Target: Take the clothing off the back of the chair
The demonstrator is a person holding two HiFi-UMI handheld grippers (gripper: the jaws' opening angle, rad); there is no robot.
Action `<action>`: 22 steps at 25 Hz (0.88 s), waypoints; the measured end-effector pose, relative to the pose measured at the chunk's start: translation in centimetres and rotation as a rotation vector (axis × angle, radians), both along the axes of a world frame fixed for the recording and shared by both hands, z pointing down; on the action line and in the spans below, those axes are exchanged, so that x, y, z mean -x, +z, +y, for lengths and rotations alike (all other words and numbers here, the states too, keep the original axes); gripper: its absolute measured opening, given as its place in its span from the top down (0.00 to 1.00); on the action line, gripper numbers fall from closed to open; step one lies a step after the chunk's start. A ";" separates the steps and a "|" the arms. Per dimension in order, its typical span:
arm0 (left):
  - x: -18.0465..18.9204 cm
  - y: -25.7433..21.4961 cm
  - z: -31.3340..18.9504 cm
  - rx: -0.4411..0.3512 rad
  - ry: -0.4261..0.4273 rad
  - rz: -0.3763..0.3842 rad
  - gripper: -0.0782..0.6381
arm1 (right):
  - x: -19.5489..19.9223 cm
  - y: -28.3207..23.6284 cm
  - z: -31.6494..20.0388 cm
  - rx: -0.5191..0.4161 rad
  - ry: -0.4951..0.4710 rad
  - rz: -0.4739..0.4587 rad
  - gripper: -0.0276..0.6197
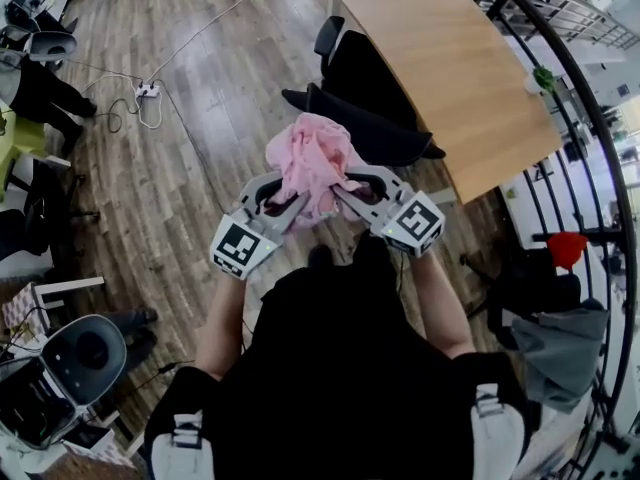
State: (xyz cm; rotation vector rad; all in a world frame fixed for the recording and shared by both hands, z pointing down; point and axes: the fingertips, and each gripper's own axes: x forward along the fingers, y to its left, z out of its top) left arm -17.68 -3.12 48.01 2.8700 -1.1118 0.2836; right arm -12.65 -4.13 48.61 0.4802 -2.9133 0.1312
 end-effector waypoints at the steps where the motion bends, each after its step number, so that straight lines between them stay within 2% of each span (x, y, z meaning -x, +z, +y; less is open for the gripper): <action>1: 0.2 0.0 0.1 0.001 -0.011 -0.003 0.74 | 0.3 0.0 0.1 0.000 -0.014 0.002 0.86; 7: 1.0 0.4 0.5 0.027 -0.062 -0.001 0.74 | 1.2 0.1 0.3 0.023 -0.067 0.005 0.86; 14: 2.4 1.8 0.6 0.045 -0.079 0.001 0.74 | 2.7 1.4 0.3 0.044 -0.089 0.030 0.86; 18: 2.2 2.2 0.6 0.048 -0.079 0.002 0.74 | 2.4 1.5 0.0 0.004 -0.105 0.028 0.86; 22: 2.1 2.5 0.6 0.061 -0.081 0.010 0.74 | 2.2 1.7 0.1 0.003 -0.109 0.030 0.86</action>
